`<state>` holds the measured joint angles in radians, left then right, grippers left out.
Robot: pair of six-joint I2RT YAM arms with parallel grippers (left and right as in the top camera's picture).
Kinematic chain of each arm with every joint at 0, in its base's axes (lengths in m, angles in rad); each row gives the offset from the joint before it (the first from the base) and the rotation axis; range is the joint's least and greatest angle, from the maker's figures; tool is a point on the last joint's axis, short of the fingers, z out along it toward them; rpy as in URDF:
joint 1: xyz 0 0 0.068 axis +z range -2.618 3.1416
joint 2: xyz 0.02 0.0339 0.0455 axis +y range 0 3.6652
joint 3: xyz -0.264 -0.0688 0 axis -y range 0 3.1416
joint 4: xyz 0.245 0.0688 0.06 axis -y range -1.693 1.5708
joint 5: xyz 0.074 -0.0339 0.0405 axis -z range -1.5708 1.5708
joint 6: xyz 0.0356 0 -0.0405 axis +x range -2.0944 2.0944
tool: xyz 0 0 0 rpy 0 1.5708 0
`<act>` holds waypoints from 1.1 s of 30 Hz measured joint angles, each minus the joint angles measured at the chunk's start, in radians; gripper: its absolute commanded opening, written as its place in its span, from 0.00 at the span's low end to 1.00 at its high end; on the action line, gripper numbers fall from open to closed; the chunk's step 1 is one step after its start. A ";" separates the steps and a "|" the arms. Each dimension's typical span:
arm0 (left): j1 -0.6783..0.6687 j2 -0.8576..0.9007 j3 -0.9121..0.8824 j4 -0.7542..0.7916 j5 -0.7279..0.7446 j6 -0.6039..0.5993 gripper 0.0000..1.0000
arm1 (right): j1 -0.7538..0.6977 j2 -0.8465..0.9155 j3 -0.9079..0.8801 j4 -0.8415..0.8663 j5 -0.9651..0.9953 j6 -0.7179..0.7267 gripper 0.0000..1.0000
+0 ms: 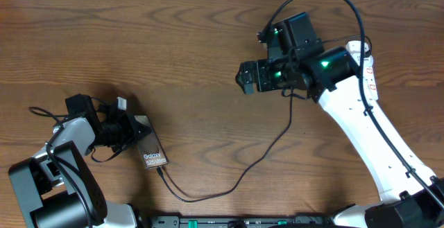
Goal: Plug charger to phone and switch on socket
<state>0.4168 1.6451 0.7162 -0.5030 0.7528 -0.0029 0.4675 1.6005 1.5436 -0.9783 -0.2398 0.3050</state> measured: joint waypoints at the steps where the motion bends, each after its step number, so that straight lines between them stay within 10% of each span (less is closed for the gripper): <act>1: 0.000 0.000 0.000 0.000 -0.001 0.000 0.07 | 0.006 0.000 0.000 0.000 0.000 0.000 0.99; 33: 0.000 0.000 0.000 -0.005 -0.038 0.000 0.07 | 0.014 0.000 0.000 -0.001 0.002 0.000 0.99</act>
<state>0.4168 1.6451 0.7162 -0.5076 0.7147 -0.0025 0.4812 1.6009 1.5436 -0.9791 -0.2382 0.3054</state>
